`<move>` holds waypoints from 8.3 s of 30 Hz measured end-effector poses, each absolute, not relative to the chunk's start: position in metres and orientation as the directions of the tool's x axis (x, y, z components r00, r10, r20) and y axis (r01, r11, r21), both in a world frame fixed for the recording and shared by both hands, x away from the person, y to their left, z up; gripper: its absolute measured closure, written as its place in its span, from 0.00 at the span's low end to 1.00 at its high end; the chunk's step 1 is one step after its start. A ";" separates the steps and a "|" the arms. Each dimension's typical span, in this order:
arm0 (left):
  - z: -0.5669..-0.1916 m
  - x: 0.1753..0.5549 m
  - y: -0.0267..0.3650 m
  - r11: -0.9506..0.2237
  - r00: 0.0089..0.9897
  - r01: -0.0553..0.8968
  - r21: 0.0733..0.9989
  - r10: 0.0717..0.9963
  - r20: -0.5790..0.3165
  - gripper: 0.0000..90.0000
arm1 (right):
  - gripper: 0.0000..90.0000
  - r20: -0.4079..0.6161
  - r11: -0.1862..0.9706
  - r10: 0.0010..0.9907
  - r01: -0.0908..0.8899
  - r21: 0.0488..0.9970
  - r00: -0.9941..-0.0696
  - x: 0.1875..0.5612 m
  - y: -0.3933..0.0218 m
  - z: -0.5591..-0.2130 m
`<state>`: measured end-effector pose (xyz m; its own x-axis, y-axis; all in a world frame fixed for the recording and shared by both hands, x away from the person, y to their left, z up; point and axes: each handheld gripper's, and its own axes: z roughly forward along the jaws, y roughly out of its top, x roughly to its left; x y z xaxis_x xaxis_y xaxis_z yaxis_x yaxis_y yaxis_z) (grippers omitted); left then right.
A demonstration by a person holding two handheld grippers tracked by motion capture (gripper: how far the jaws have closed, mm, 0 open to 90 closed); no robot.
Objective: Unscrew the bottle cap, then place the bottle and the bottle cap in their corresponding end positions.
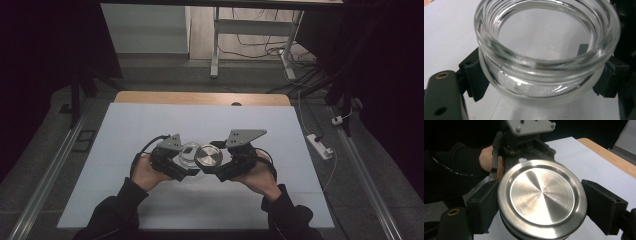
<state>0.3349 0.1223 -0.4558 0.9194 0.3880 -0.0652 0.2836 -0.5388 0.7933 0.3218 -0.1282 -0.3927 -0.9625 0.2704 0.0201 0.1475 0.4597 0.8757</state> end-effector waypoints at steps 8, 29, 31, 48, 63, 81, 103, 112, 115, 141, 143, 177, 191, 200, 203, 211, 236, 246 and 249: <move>-0.454 0.337 0.127 -0.524 0.907 0.291 0.801 0.416 -0.058 0.18 | 0.20 0.024 0.461 0.277 0.155 0.874 -0.961 0.316 -0.134 -0.398; -0.447 0.342 0.132 -0.501 0.888 0.294 0.814 0.458 -0.038 0.18 | 0.20 0.024 0.454 0.281 0.155 0.877 -0.959 0.302 -0.137 -0.407; -0.446 0.342 0.133 -0.499 0.887 0.293 0.816 0.460 -0.037 0.18 | 0.20 0.023 0.454 0.282 0.155 0.877 -0.959 0.300 -0.138 -0.407; -0.438 0.355 0.128 -0.489 0.881 0.279 0.827 0.473 -0.017 0.18 | 0.20 0.020 0.476 0.279 0.157 0.866 -0.960 0.286 -0.139 -0.423; -0.442 0.375 0.114 -0.480 0.872 0.273 0.834 0.489 -0.004 0.18 | 0.20 0.006 0.494 0.272 0.145 0.858 -0.962 0.276 -0.138 -0.439; -0.454 0.399 0.105 -0.468 0.854 0.283 0.837 0.521 0.002 0.18 | 0.20 0.019 0.522 0.262 0.158 0.838 -0.965 0.275 -0.123 -0.461; -0.472 0.423 0.098 -0.477 0.836 0.303 0.825 0.549 0.010 0.18 | 0.20 0.013 0.551 0.274 0.168 0.817 -0.962 0.282 -0.111 -0.488; -0.485 0.431 0.098 -0.481 0.821 0.320 0.816 0.570 0.014 0.18 | 0.20 0.013 0.575 0.277 0.176 0.799 -0.961 0.285 -0.106 -0.505; -0.489 0.433 0.098 -0.481 0.818 0.327 0.813 0.575 0.012 0.18 | 0.20 0.014 0.580 0.279 0.180 0.795 -0.960 0.287 -0.105 -0.510; -0.517 0.443 0.095 -0.489 0.795 0.374 0.788 0.607 0.000 0.18 | 0.20 0.006 0.636 0.295 0.201 0.745 -0.956 0.297 -0.097 -0.539; -0.517 0.443 0.096 -0.488 0.796 0.375 0.788 0.605 -0.004 0.18 | 0.20 0.006 0.639 0.293 0.201 0.743 -0.956 0.297 -0.097 -0.539; -0.509 0.444 0.112 -0.437 0.808 0.412 0.800 0.582 -0.098 0.02 | 0.05 0.046 0.607 0.347 0.262 0.751 -0.937 0.300 -0.098 -0.525; -0.497 0.427 0.129 -0.427 0.797 0.423 0.799 0.595 -0.103 0.00 | 0.03 0.084 0.563 0.355 0.285 0.775 -0.931 0.302 -0.104 -0.514; -0.490 0.415 0.140 -0.388 0.793 0.434 0.813 0.592 -0.141 0.00 | 0.02 0.090 0.527 0.386 0.299 0.796 -0.918 0.304 -0.115 -0.506; -0.488 0.409 0.142 -0.380 0.792 0.433 0.818 0.593 -0.144 0.00 | 0.02 0.088 0.520 0.393 0.300 0.800 -0.915 0.305 -0.119 -0.504; -0.486 0.393 0.142 -0.380 0.805 0.417 0.825 0.576 -0.141 0.00 | 0.01 0.078 0.511 0.405 0.296 0.807 -0.911 0.305 -0.127 -0.499; -0.476 0.344 0.148 -0.381 0.828 0.412 0.828 0.536 -0.166 0.00 | 0.00 0.031 0.513 0.439 0.279 0.811 -0.898 0.305 -0.147 -0.491; -0.474 0.318 0.153 -0.374 0.832 0.409 0.832 0.528 -0.172 0.00 | 0.00 0.019 0.511 0.447 0.273 0.815 -0.894 0.300 -0.159 -0.485; -0.472 0.310 0.155 -0.364 0.829 0.411 0.836 0.531 -0.176 0.00 | 0.00 0.020 0.502 0.455 0.275 0.820 -0.890 0.298 -0.164 -0.482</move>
<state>0.3095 0.1555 -0.4724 0.8287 0.5313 -0.1763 0.4113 -0.3643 0.8355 0.2982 -0.1641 -0.4824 -0.8902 0.4552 0.0196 0.2745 0.5016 0.8204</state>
